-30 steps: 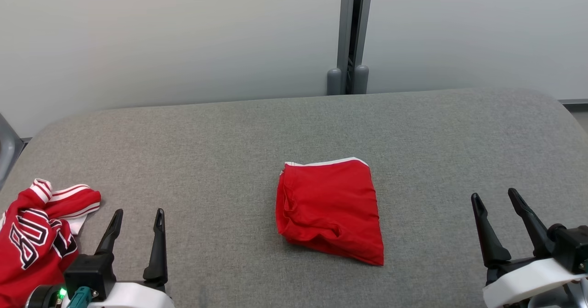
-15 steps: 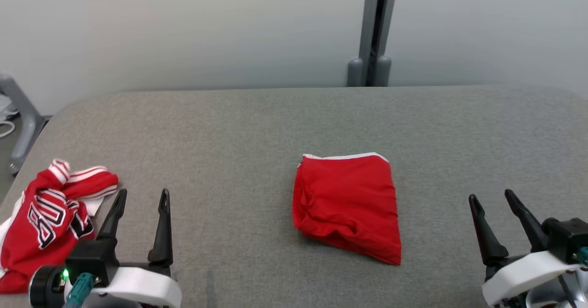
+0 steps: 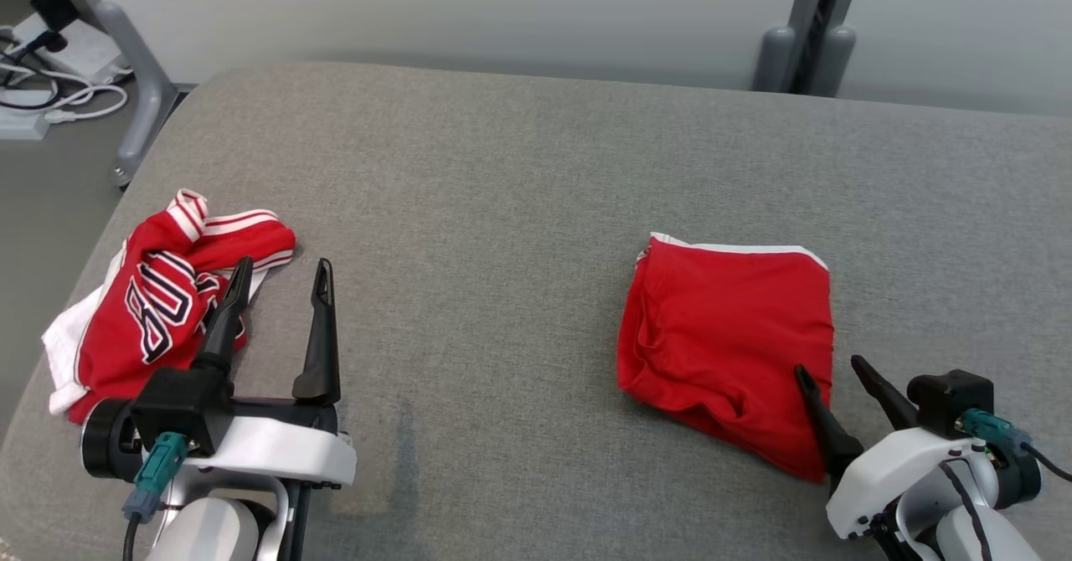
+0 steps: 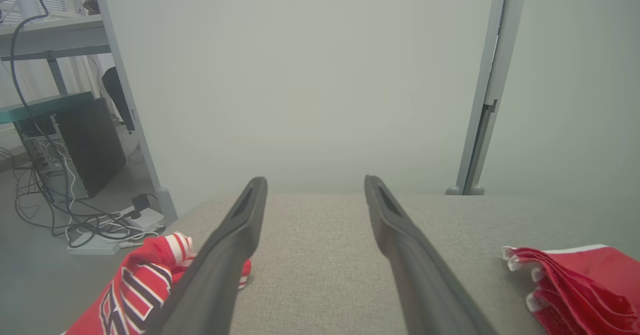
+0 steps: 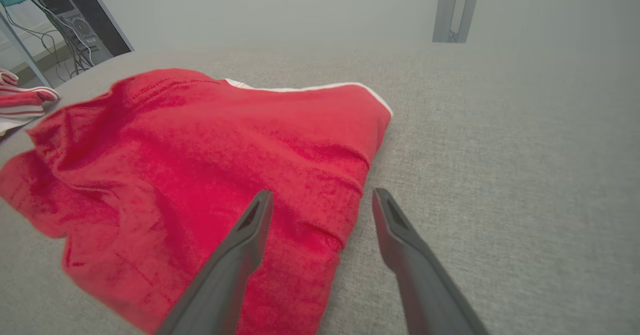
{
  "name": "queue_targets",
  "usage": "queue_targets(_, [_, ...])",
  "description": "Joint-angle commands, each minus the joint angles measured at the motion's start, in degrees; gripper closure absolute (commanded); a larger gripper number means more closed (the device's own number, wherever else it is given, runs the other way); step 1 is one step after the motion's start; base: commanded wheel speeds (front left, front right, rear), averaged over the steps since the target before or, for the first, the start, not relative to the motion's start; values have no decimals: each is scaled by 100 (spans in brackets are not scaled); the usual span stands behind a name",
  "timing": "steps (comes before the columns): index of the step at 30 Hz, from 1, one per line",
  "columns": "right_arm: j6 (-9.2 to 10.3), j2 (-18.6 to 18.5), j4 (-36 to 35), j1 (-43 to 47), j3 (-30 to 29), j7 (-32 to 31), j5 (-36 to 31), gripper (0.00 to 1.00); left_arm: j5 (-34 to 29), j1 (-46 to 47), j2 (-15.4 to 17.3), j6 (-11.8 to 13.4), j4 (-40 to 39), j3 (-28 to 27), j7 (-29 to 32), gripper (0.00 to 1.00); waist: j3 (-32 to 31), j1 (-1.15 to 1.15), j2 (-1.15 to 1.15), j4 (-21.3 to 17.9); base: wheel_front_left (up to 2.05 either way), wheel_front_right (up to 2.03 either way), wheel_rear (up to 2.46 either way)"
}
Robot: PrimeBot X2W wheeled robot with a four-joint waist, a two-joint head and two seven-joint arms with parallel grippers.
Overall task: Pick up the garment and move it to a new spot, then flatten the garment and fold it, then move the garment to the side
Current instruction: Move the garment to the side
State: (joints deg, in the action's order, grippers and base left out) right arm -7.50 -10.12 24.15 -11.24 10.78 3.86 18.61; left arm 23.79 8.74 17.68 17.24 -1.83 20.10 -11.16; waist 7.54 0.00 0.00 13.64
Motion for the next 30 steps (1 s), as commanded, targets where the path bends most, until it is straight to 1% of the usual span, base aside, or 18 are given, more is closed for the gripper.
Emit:
queue_targets(1, [2,-12,250,-129,69,58,96,0,30,112,-4,-44,69,-18,-61,0,142,0,0,172,0,0,0])
queue_targets(3, [2,-10,523,-217,198,88,194,0,35,156,-33,-58,145,-10,-109,0,158,0,0,233,0,0,0])
queue_targets(4, [2,-10,523,-217,198,88,194,0,35,156,-33,-58,145,-10,-109,0,158,0,0,233,0,0,0])
queue_targets(9, [2,-34,1035,-349,506,16,482,0,72,183,-72,-99,282,-29,-197,0,179,0,0,276,0,0,0])
queue_targets(10, [2,-51,1119,-365,592,-35,533,50,79,189,-76,-101,304,-35,-204,0,181,0,0,274,0,0,0])
queue_targets(11, [1,-54,1181,-382,671,-71,618,65,83,192,-79,-106,320,-43,-212,0,185,0,0,270,0,0,0])
queue_targets(12, [1,-66,1229,-382,752,-136,690,100,90,194,-80,-111,328,-50,-226,0,187,0,0,262,0,0,0])
queue_targets(16, [3,-206,1312,-472,993,-210,890,100,89,200,-78,-126,360,-82,-258,0,208,0,0,192,0,0,0])
queue_targets(22, [8,-452,1182,-664,1375,-261,1033,100,96,239,-59,-165,352,-83,-289,0,267,0,0,-33,0,0,0])
queue_targets(26, [11,-709,1022,-884,1750,-273,953,100,99,271,-29,-192,279,-96,-304,0,386,0,0,-378,0,0,0])
queue_targets(30, [16,-1088,894,-1097,2109,-245,921,100,96,364,-58,-235,228,-39,-296,0,560,0,0,-783,0,0,0])
